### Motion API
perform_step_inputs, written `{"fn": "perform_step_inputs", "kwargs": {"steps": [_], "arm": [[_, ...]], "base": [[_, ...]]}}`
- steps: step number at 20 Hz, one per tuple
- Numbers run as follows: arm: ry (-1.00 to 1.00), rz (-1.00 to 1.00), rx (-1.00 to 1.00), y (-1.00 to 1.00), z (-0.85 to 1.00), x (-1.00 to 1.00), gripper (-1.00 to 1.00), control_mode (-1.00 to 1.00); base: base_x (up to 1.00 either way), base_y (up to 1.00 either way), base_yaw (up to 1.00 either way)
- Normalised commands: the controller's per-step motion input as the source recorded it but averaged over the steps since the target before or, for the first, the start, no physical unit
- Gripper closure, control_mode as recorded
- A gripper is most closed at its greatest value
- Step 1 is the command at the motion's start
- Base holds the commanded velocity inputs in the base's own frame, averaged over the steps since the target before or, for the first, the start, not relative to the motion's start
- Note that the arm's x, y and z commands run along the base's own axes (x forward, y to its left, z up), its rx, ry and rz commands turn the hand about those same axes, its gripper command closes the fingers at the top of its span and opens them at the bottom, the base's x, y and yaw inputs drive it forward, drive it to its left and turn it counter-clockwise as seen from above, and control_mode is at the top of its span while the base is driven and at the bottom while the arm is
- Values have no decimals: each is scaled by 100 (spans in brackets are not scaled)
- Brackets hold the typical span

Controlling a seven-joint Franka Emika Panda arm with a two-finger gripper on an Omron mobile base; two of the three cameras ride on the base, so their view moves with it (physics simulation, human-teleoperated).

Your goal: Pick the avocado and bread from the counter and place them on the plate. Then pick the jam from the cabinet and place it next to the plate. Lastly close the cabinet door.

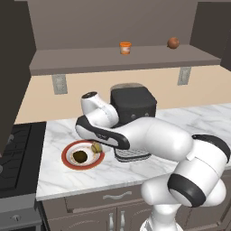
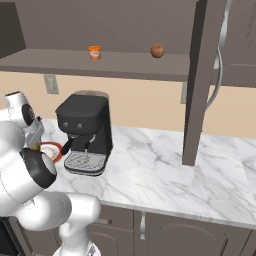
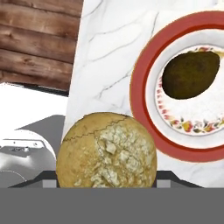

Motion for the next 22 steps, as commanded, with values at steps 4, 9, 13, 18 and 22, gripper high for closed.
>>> {"fn": "perform_step_inputs", "kwargs": {"steps": [4,9,13,18,22], "arm": [[0,7,0,0,-9,2,100,-100],[0,4,0,0,-5,11,100,-100],[0,1,0,0,-2,21,100,-100],[0,0,0,0,-5,18,100,-100],[0,1,0,1,-11,11,100,-100]], "base": [[0,0,0],[0,0,0],[0,0,0],[0,0,0],[0,0,0]]}}
